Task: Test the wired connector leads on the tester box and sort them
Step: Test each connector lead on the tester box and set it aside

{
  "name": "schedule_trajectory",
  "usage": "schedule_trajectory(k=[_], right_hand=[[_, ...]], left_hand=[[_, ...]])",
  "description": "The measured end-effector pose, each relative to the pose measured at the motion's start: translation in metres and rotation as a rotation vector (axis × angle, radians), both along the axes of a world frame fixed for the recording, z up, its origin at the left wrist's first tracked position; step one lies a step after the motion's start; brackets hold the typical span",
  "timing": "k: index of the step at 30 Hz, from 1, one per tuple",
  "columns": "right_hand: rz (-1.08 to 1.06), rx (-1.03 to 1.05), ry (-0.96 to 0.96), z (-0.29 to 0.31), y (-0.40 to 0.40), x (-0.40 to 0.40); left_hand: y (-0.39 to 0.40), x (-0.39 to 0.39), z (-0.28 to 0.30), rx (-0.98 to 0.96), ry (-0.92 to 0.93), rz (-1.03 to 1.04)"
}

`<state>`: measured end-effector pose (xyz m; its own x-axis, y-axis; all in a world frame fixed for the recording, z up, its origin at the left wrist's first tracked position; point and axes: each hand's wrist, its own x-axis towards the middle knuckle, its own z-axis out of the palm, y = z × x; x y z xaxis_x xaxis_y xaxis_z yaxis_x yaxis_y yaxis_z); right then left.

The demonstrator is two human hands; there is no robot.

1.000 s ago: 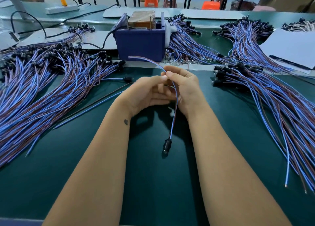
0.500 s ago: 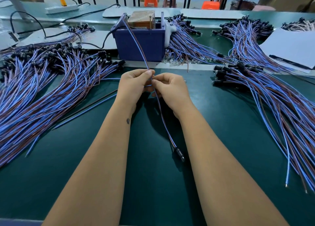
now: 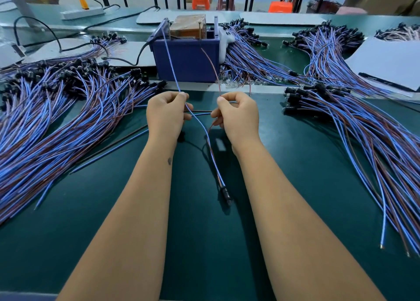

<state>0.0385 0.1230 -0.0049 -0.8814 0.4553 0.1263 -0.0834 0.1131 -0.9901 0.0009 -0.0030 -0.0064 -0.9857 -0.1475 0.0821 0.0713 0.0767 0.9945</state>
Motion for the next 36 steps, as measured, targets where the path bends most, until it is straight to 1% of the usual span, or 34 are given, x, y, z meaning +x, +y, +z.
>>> schedule_trajectory(k=[6, 14, 18, 36], right_hand=[[-0.03, -0.052, 0.03, 0.002, 0.002, 0.002], [-0.039, -0.066, 0.133, 0.004, 0.002, 0.002], [-0.033, -0.051, 0.128, 0.003, 0.001, 0.0], [-0.025, 0.005, 0.049, 0.002, 0.002, -0.006]], left_hand=[[-0.005, -0.004, -0.001, 0.021, 0.029, 0.07], [-0.004, -0.008, -0.003, -0.124, 0.074, 0.061], [-0.004, -0.011, -0.004, -0.157, 0.099, 0.07], [-0.011, -0.025, -0.005, -0.118, 0.043, 0.137]])
